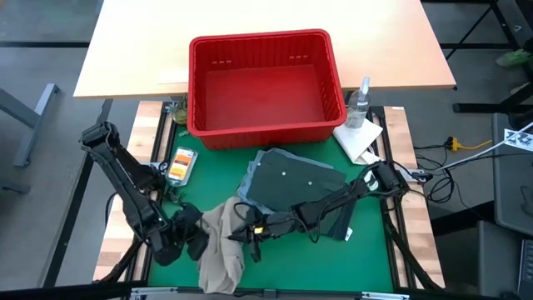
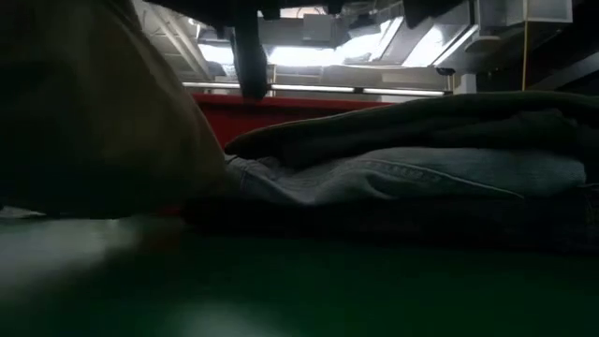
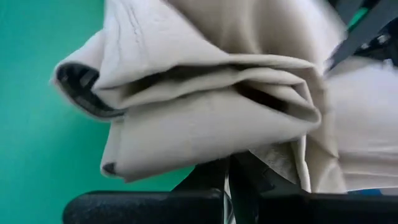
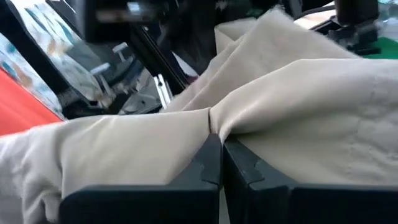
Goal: Fold laundry
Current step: Stack the beige shorts on top of the green shirt
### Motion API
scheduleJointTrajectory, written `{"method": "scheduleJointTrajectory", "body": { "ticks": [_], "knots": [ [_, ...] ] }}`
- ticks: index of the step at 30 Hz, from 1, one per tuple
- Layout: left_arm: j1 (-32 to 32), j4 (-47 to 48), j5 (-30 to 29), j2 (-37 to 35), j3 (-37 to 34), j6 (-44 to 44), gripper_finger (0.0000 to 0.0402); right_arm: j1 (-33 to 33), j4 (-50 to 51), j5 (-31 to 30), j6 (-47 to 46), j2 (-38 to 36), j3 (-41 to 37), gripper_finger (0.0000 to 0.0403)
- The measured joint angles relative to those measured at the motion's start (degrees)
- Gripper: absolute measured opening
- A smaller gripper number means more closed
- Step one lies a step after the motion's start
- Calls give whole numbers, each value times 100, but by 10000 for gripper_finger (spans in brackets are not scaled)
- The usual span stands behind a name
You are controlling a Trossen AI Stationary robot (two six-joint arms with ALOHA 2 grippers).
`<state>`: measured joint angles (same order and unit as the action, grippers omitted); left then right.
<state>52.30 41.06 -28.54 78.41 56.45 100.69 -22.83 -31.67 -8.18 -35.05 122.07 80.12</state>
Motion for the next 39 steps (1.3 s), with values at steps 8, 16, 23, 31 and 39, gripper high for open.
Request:
{"method": "scheduleJointTrajectory", "body": {
  "ticks": [8, 16, 23, 31, 39],
  "knots": [
    [-602, -151, -150, -2, 490, -1318, 0, 28, 739, 3, 619, -214, 368, 1],
    [-952, -216, -288, -4, 704, -1922, 0, 42, 1790, -474, 1027, -682, 465, 1],
    [-1379, -703, -226, -4, 701, -2654, 0, 72, 2392, -777, 1161, -977, 467, 1],
    [-1991, -1106, -113, -2, 695, -3397, 0, 66, 3397, -1188, 1293, -1387, 467, 2],
    [-2564, -1783, 213, -2, 695, -4094, 0, 66, 4281, -1471, 1294, -1814, 474, 2]
  ]
}}
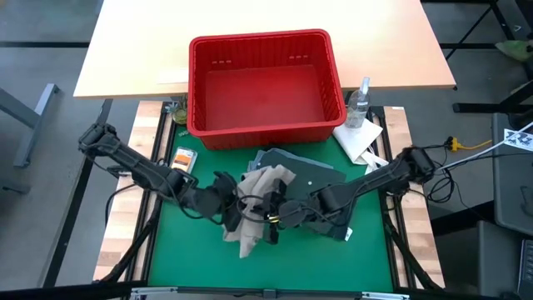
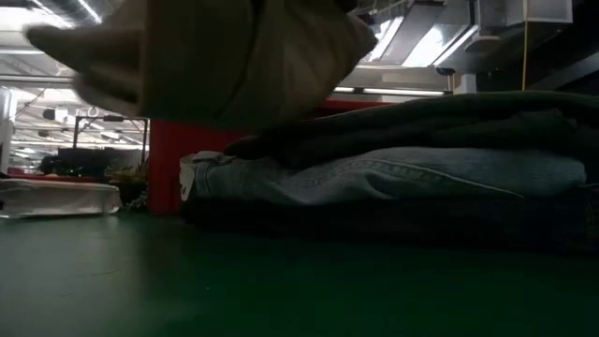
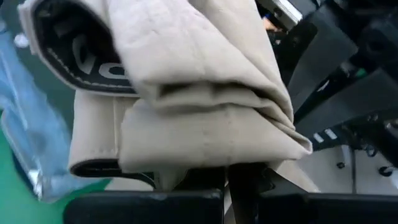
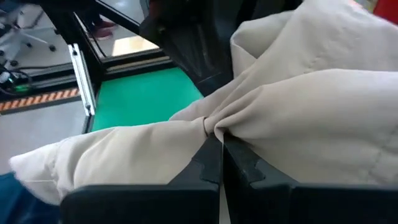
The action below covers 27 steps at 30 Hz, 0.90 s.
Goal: Fold laundry
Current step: Stack the beige shorts on top of the green shirt
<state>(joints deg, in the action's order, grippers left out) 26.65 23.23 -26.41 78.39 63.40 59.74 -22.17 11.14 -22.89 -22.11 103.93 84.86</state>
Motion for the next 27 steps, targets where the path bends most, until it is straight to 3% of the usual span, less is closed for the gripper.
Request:
{"method": "scheduleJointTrajectory", "body": {
  "ticks": [15, 27],
  "knots": [
    [-920, -950, 556, 20, 0, -633, 0, 22, 1664, -473, -160, -777, 0, 2],
    [-1299, -1601, 1187, 754, 11, -634, 0, 53, 3185, -495, -684, -1180, -11, 2]
  ]
}}
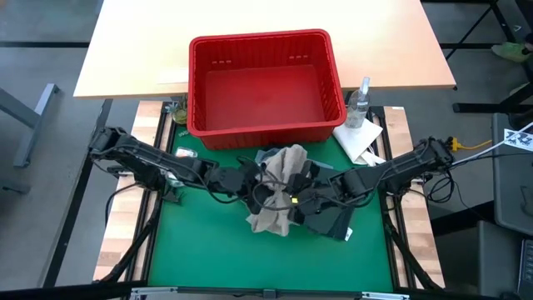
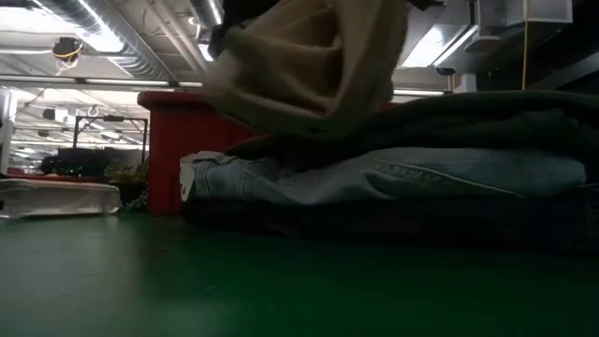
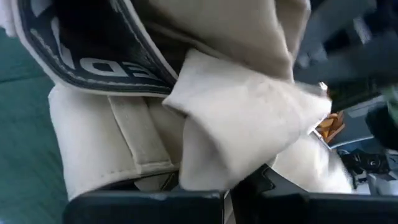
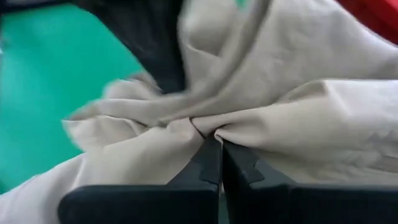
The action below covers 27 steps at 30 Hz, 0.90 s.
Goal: Fold laundry
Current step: Stack the beige shorts on top of the green shirt
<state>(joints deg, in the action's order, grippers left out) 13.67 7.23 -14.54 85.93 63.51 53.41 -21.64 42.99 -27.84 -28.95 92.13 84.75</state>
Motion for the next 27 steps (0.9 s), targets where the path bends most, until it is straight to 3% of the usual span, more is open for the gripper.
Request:
{"method": "scheduleJointTrajectory", "body": {
  "ticks": [8, 13, 19, 27],
  "knots": [
    [-208, 184, 122, 0, 0, -316, 0, 1, 1401, -5, -557, -123, 1, 2],
    [-364, 1249, -69, -4, 7, -363, 0, -3, 1607, 210, -707, -119, -125, 2],
    [-525, 2161, -371, -4, -2, -608, 10, -3, 1728, 861, -725, -119, -272, 2],
    [-550, 2142, -1177, -2, -2, -1574, 35, -5, 1841, 1597, -732, -119, -313, 2]
  ]
}}
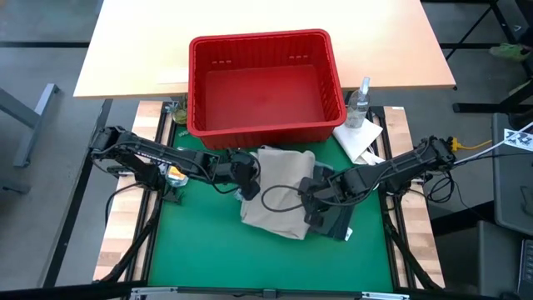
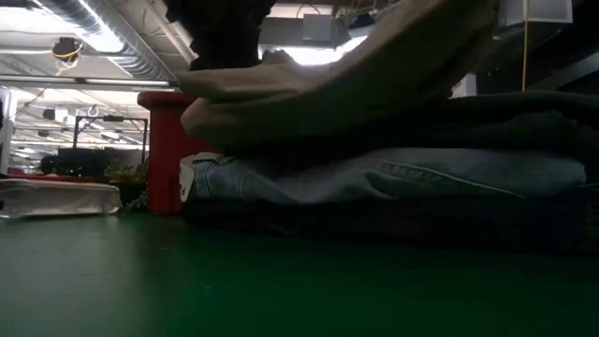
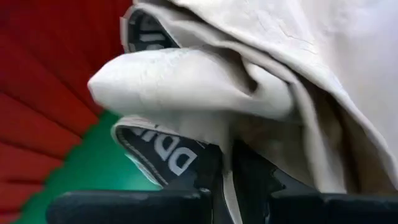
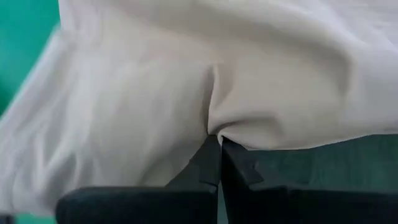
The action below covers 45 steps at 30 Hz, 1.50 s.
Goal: Fold laundry
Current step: Stack the beige shorts on top of the green shirt
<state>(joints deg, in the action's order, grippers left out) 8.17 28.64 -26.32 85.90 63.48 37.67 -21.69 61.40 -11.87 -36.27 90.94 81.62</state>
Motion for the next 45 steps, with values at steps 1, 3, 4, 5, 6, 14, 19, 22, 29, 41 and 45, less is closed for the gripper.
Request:
{"method": "scheduleJointTrajectory", "body": {
  "ticks": [1, 3, 4, 5, 6, 14, 19, 22, 29, 41, 45],
  "knots": [
    [-1, -15, -116, 0, 0, -96, 36, 0, 19, 70, -13, 0, 0, 2],
    [-3, -84, -251, 0, 0, -299, 39, -2, 69, 196, -99, 0, 0, 2],
    [-3, -142, -270, 0, 0, -408, 40, -3, 84, 242, -110, 0, 0, 2],
    [-8, -192, -270, 0, 0, -512, 41, -4, 99, 246, -113, 0, 0, 2],
    [-18, -229, -270, 0, 0, -603, 42, -4, 131, 246, -117, 0, 0, 2],
    [-155, -254, -277, 0, -1, -1184, 76, -4, 285, 244, -101, 2, 0, 3],
    [-158, -220, -272, -22, -7, -1406, 112, -4, 306, 248, -99, 2, 0, 3],
    [-158, -204, -270, -45, -7, -1567, 134, -2, 311, 277, -96, 2, 0, 3],
    [-151, -204, -265, -52, -7, -2319, 161, 39, 338, 693, -88, 4, 0, 19],
    [-167, 288, -321, -265, -9, -2822, 160, 92, 744, 1086, -85, 3, 1, 161],
    [-167, 717, -318, -519, -9, -2806, 160, 107, 1109, 1066, -93, 0, 184, 170]
  ]
}}
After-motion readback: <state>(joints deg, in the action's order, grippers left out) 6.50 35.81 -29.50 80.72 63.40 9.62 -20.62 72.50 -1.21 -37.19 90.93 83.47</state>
